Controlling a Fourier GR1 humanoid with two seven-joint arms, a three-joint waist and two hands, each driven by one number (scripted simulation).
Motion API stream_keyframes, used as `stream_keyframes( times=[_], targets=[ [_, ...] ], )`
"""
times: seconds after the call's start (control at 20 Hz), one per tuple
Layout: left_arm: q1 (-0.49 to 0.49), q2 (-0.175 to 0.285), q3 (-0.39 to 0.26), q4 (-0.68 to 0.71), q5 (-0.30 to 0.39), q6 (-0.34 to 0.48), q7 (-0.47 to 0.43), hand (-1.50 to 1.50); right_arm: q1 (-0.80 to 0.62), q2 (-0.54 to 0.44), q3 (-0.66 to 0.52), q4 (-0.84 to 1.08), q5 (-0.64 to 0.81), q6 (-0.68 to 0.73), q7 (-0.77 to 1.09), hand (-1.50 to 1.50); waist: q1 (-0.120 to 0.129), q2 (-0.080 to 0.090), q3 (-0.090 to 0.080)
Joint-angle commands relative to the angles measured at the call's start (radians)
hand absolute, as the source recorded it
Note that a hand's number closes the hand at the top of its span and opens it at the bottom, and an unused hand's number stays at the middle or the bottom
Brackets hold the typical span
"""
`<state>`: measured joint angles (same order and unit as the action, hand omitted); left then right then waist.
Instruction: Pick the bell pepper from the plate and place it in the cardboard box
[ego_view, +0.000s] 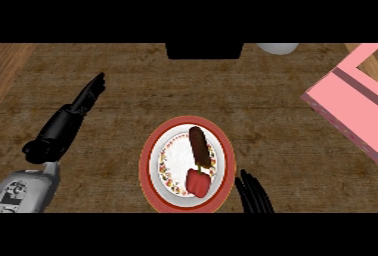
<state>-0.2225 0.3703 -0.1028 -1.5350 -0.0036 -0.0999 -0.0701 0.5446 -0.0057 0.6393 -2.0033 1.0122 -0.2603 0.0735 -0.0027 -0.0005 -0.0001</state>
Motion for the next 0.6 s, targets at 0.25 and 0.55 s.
stream_keyframes(
  times=[0.25,0.55],
  targets=[
    [-0.04,-0.035,0.052,0.037,-0.023,-0.049,0.009,0.0,-0.134,-0.002,-0.011,0.135,0.028,-0.026,0.121,-1.5,-0.002,0.001,0.0],
    [0.029,-0.012,0.11,0.044,-0.02,-0.115,-0.078,0.0,-0.229,0.006,0.076,0.232,0.053,-0.115,0.244,-1.5,0.0,0.001,0.0]
  ],
)
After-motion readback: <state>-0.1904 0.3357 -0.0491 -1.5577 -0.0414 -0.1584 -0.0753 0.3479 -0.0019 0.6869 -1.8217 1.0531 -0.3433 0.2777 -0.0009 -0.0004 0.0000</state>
